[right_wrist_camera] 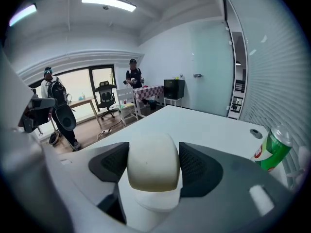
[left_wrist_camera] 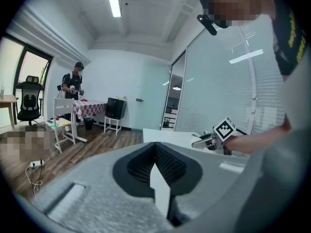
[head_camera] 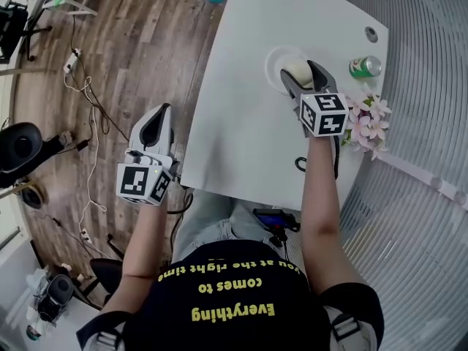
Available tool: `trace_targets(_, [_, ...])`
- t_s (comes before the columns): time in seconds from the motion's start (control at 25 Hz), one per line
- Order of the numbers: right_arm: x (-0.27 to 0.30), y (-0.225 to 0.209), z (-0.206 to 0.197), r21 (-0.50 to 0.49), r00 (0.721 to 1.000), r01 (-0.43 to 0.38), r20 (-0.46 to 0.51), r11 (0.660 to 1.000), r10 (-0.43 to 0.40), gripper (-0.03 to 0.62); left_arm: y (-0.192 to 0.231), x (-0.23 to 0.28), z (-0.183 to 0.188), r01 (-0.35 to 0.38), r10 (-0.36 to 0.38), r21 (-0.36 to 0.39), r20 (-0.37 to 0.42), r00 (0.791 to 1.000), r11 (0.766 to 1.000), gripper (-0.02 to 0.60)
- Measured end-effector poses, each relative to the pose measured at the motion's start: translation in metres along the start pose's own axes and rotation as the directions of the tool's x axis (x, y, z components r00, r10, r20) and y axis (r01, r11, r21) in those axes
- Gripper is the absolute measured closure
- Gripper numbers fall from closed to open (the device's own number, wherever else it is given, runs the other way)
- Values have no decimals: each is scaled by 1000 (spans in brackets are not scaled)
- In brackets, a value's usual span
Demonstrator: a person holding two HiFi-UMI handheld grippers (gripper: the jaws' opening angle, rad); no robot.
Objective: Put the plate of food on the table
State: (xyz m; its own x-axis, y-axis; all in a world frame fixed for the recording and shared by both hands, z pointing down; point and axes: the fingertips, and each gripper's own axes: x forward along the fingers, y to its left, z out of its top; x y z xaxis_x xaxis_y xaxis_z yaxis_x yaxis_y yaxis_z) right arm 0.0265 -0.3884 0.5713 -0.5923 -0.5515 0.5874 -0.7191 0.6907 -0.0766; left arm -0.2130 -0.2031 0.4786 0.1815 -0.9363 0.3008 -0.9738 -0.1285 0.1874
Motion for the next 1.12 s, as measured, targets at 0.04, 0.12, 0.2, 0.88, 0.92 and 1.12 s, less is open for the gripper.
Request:
trace_targets(0.04, [5,-2,-3,2,1000,1,-8,1000,-1,266,1,1,-2,-1,1,-1,-1,1000,1000,581])
trace_targets(0.12, [15,-5,-9,6,1000,4,-20,1000,-3,266,2,2,-5,-3,3,2,-6,1000,1000,581])
trace_targets(0.2, [21,-8,-13,11,999,6,-32,1000,-5,266,3,2,-7,-4,4,5,-11,1000,1000,581])
trace_targets(0.88, [57,-21,-50,24,982,25,-185,999,-20,266,2,12,-12,15,-16,-17,-30,999,1000,581])
trace_targets(0.92, [57,-22,-52,22,982,27,-190,999,-23,266,1,13,-11,17,-17,-17,-29,999,1000,581])
trace_targets(1.12, [61,-21,-55,-5,974,30,-227,1000,-30,264,2,15,-13,18,-18,-15,-33,999,1000,581])
